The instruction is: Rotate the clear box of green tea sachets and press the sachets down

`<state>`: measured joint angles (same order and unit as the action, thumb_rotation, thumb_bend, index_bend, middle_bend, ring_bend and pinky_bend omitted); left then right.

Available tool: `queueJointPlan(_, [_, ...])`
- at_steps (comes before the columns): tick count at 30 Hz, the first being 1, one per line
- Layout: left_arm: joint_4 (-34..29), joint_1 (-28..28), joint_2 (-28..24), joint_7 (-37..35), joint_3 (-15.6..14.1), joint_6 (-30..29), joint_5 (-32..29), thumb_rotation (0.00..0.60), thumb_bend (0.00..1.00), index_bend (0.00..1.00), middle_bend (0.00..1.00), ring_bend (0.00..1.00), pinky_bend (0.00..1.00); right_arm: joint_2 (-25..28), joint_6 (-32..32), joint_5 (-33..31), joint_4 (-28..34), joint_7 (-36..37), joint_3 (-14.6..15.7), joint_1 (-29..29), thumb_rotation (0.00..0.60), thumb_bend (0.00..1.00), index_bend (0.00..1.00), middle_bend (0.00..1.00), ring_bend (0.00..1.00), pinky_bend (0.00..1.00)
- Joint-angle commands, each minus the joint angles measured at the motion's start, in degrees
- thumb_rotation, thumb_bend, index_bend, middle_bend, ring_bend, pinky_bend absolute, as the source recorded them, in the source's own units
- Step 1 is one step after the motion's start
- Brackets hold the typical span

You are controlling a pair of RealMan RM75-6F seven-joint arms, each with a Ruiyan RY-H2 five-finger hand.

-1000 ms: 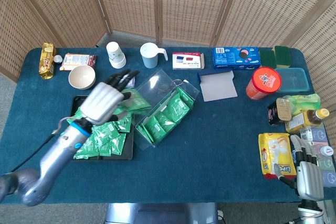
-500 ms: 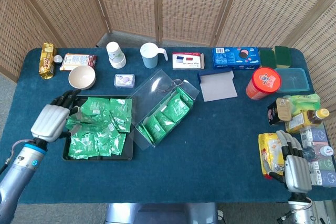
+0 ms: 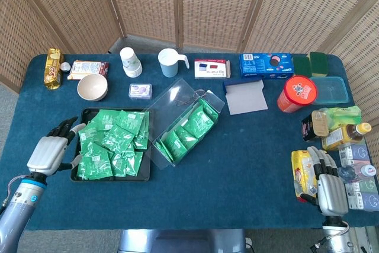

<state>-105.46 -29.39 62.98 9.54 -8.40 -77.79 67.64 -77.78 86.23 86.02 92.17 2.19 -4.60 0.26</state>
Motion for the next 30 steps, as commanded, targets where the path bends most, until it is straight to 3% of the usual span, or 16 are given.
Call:
queueJointPlan(1, [-0.9,2.4,-0.6,-0.5,-0.4,-2.3,1.7,0.600,0.31,0.12,0.00,0.00,0.15,0.1,-0.1,0.0,-0.1,-0.5,-0.1,0.3,0.600,0.34,0.00,0.00,0.00,0.07])
queueJointPlan(15, [-2.4,16.9,-3.3,-4.4,-4.2,-16.4,10.7,0.600,0.31,0.14,0.00,0.00,0.15,3.3,-2.6,3.2,2.5,-8.1,-0.5,4.0,0.600,0.34,0.00,0.00,0.00,0.05])
queueJointPlan(23, [-2.1,21.4,-3.4,-5.8,-5.0,-18.1,13.3,0.600,0.31,0.14,0.00,0.00,0.15,4.3,-1.7,3.5,4.6,-15.1,-1.0,4.5,0.600,0.34,0.00,0.00,0.00,0.03])
queueJointPlan(30, [-2.0,22.4,-2.8,-6.9,-3.8,-16.4,14.1,0.600,0.31,0.14,0.00,0.00,0.15,4.2,-0.9,2.9,5.4,-16.2,-0.7,4.1,0.600,0.34,0.00,0.00,0.00,0.03])
